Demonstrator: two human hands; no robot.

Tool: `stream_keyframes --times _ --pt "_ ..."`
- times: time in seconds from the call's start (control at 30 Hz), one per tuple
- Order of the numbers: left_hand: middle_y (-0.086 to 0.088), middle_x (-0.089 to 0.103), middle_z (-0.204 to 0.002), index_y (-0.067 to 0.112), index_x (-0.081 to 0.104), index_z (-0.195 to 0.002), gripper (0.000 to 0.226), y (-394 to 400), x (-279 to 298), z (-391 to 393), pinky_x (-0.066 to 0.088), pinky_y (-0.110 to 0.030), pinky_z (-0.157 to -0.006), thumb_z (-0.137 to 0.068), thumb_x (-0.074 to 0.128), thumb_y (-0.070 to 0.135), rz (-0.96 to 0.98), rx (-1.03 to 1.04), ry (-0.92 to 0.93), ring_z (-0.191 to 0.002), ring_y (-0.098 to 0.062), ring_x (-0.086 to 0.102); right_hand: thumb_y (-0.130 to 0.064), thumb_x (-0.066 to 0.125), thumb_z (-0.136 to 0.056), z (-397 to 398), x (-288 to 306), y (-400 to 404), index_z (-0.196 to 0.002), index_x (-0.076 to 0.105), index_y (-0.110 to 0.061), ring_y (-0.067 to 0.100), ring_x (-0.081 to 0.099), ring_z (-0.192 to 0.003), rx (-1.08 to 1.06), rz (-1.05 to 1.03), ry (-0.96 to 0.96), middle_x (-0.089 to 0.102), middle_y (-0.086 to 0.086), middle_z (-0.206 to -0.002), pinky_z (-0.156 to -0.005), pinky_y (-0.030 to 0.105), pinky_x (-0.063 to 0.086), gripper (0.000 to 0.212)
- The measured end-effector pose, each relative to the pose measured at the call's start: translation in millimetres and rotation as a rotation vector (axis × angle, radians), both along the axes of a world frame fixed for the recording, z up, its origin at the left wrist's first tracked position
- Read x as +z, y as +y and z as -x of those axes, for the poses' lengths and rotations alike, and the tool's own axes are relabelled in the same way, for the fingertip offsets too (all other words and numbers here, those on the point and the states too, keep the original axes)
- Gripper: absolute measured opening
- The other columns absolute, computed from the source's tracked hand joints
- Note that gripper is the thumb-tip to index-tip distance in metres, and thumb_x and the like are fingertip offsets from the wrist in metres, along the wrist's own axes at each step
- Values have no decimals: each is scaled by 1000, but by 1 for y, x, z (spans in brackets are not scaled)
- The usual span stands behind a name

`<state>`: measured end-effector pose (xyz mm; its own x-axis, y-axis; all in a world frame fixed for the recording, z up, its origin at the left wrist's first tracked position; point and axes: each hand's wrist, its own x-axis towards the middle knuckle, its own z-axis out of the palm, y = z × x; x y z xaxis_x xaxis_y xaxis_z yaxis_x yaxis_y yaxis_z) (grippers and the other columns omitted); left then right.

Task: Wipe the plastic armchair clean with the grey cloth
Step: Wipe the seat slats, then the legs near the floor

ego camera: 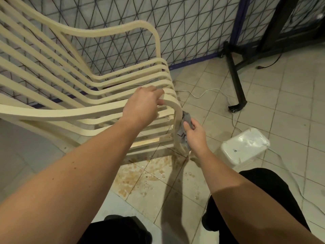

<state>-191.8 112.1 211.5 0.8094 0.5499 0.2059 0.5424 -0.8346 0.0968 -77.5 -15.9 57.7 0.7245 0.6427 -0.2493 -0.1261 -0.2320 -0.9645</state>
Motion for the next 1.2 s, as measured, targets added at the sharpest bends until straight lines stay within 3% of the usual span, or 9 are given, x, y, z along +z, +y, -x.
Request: stream_keyframes --times 0.13,0.33,0.43,0.57,0.7,0.87,0.97,1.07,1.2 --pt "2 62 -95 20 61 -99 11 12 3 38 29 -32 -70 -97 56 10 -101 -65 45 -85 -25 54 -27 53 -102 15 17 4 -135 50 -35 0 56 -108 181 -19 -80 58 -19 -120 -87 15 48 34" --pt "1 65 -124 24 64 -120 26 35 13 108 42 -49 -96 -100 48 21 -146 6 140 -109 -28 53 -15 54 -100 53 36 24 -141 50 -34 2 50 -124 494 -106 -155 53 -15 -138 -98 13 42 46" --pt "-1 63 -130 25 65 -121 29 48 13 143 42 -53 -100 -100 46 20 -139 102 155 -120 -31 51 -13 60 -97 66 35 27 -136 59 -28 3 52 -122 582 -105 -255 57 -18 -129 -101 12 42 42" --pt "-1 67 -122 17 70 -111 32 65 3 182 47 -56 -98 -96 50 -2 38 134 -56 -115 -27 59 -17 62 -94 70 27 30 -121 68 -28 11 63 -103 427 -78 -313 68 -9 -116 -93 41 54 29" --pt "6 60 -140 24 70 -123 41 78 6 196 29 -52 -115 -100 49 -3 121 247 -33 -128 -21 51 -15 55 -96 86 61 58 -124 62 -30 7 63 -94 436 -212 -399 68 -10 -111 -78 25 51 33" --pt "1 58 -144 22 68 -130 37 82 -1 199 38 -54 -103 -100 55 5 55 225 -26 -129 -27 51 -1 56 -92 154 75 106 -134 61 -30 3 58 -121 532 -368 -393 61 -7 -137 -105 23 46 51" --pt "4 58 -144 23 67 -130 39 83 -10 200 38 -58 -103 -98 55 5 24 237 -79 -133 -25 50 5 55 -92 178 39 100 -133 60 -25 -13 59 -100 392 -391 -279 49 -16 -141 -87 14 48 52" --pt "6 61 -140 23 68 -127 42 78 -23 199 31 -60 -113 -94 53 1 -12 267 -179 -134 -22 48 -4 56 -96 168 -4 87 -135 57 -26 0 62 -100 416 -130 -181 55 -11 -137 -78 10 47 45" --pt "3 64 -130 18 69 -119 42 74 -43 194 19 -61 -119 -88 47 0 -81 283 -323 -132 -25 48 -10 56 -98 142 -55 54 -137 58 -23 4 51 -51 374 120 -22 72 -4 -87 -48 20 44 41"
